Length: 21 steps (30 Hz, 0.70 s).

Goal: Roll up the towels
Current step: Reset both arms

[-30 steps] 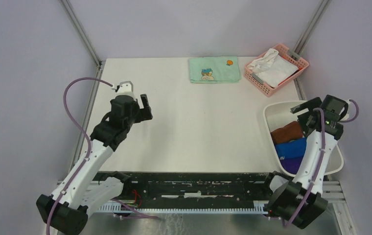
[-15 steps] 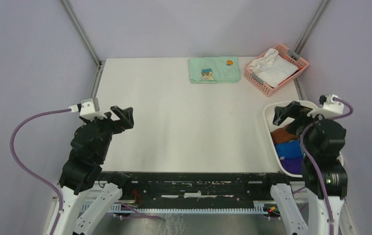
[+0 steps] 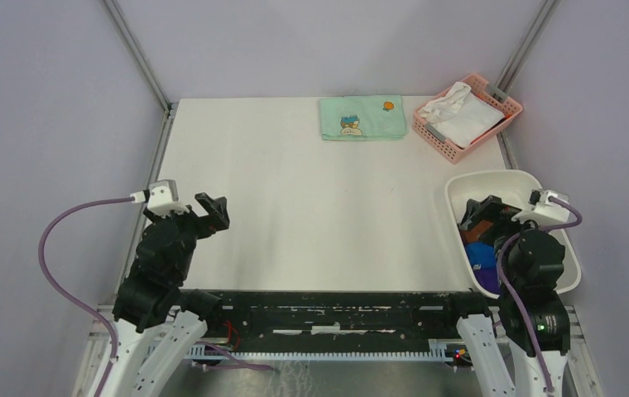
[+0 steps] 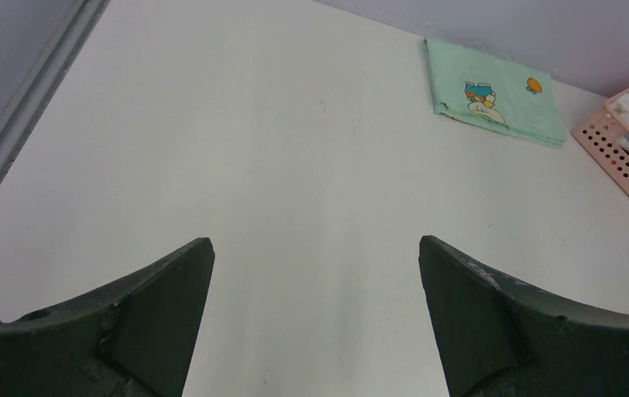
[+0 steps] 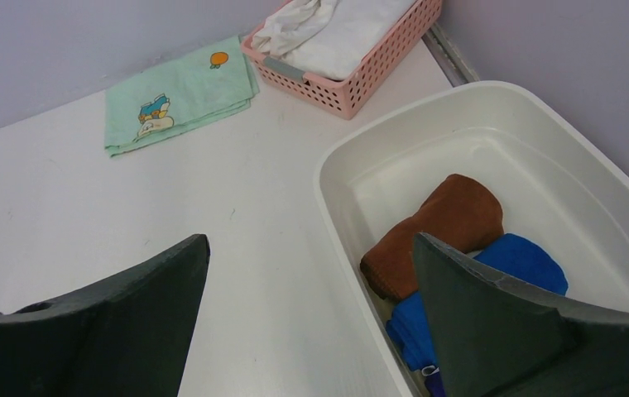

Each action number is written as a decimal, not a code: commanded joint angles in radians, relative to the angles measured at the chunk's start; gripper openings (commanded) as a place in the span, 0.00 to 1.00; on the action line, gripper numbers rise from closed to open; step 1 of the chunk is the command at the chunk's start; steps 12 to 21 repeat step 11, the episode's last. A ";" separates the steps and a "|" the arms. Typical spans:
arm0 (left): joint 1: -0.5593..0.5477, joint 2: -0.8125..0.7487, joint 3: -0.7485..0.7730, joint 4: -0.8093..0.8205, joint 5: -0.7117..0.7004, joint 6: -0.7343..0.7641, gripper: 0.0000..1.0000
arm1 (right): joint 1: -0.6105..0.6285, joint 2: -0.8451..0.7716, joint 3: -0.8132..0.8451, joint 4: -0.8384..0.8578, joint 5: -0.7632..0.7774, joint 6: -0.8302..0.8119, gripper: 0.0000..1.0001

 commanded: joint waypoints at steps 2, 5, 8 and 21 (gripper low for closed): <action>0.001 0.007 -0.014 0.033 -0.004 -0.037 0.99 | 0.018 -0.020 -0.011 0.060 0.096 -0.008 1.00; 0.001 0.004 -0.016 0.033 -0.008 -0.036 0.99 | 0.023 -0.016 -0.007 0.059 0.095 -0.013 1.00; 0.001 0.007 -0.017 0.038 -0.008 -0.034 0.99 | 0.025 -0.023 -0.012 0.063 0.096 -0.022 1.00; 0.001 0.016 -0.016 0.038 -0.003 -0.033 0.99 | 0.030 -0.016 -0.014 0.065 0.096 -0.020 1.00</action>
